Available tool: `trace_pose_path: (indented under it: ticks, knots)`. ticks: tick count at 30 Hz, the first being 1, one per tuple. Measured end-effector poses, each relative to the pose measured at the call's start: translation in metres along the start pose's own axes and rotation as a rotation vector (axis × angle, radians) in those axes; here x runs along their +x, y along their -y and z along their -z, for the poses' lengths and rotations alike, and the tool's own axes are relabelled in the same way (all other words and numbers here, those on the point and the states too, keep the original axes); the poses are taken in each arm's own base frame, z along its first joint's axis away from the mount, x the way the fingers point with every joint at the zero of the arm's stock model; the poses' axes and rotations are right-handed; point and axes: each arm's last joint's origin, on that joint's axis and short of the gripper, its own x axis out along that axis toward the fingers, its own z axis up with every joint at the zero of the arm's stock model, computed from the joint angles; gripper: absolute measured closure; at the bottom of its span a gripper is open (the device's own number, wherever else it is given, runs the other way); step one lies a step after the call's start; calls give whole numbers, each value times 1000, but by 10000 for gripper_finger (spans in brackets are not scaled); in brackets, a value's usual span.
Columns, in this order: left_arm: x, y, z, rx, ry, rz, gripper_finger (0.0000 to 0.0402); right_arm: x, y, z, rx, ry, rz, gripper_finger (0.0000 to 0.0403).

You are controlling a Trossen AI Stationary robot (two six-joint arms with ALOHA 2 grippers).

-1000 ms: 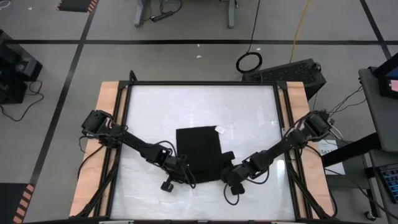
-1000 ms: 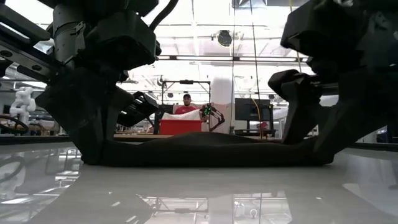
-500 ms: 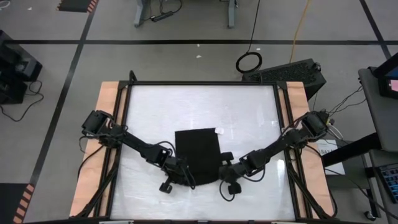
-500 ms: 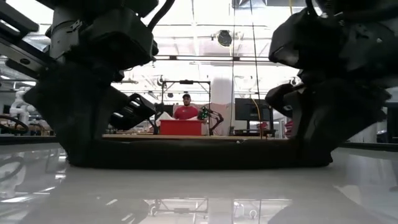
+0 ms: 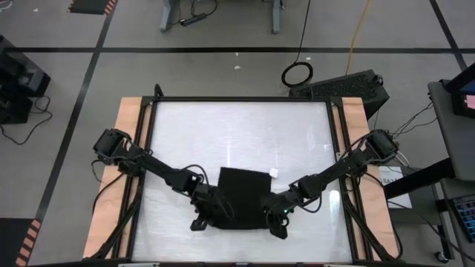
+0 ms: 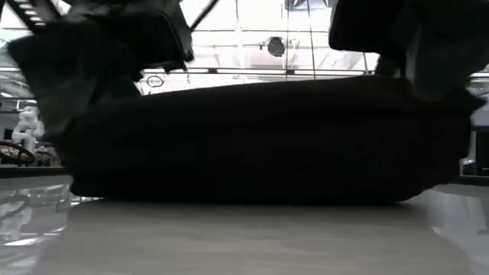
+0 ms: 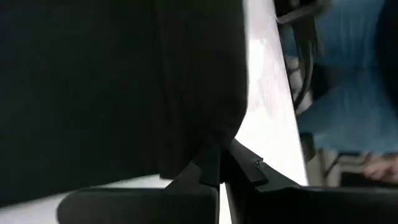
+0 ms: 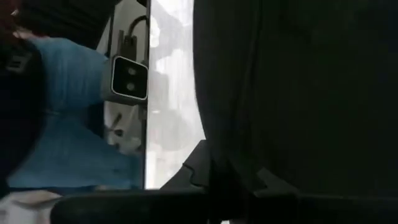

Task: Roll napkin
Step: Roll the black napkin

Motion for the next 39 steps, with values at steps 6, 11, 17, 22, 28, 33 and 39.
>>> trace_pose_path:
  ticks: [6, 11, 17, 22, 28, 33, 39]
  knots:
    - [-11, -16, -7, -171, 17, 22, 396, 1, 7, 1, 160, -36, 37, 395]
    - [-16, -24, -10, -240, 35, 11, 396, 10, 17, 3, 239, -86, 41, 395]
    - [-14, -28, -6, -276, -13, 10, 396, 18, 28, 2, 292, -89, 63, 395]
    - [-6, -34, -3, -296, -42, -6, 396, 16, 33, -3, 314, -83, 75, 395]
    - [-2, -38, -1, -307, -49, -33, 385, 13, 42, -9, 347, -87, 75, 395]
    - [-2, -38, 0, -307, -55, -43, 360, 11, 48, -9, 381, -120, 84, 394]
    - [-2, -38, 1, -277, -60, -44, 313, 18, 54, -6, 406, -162, 79, 394]
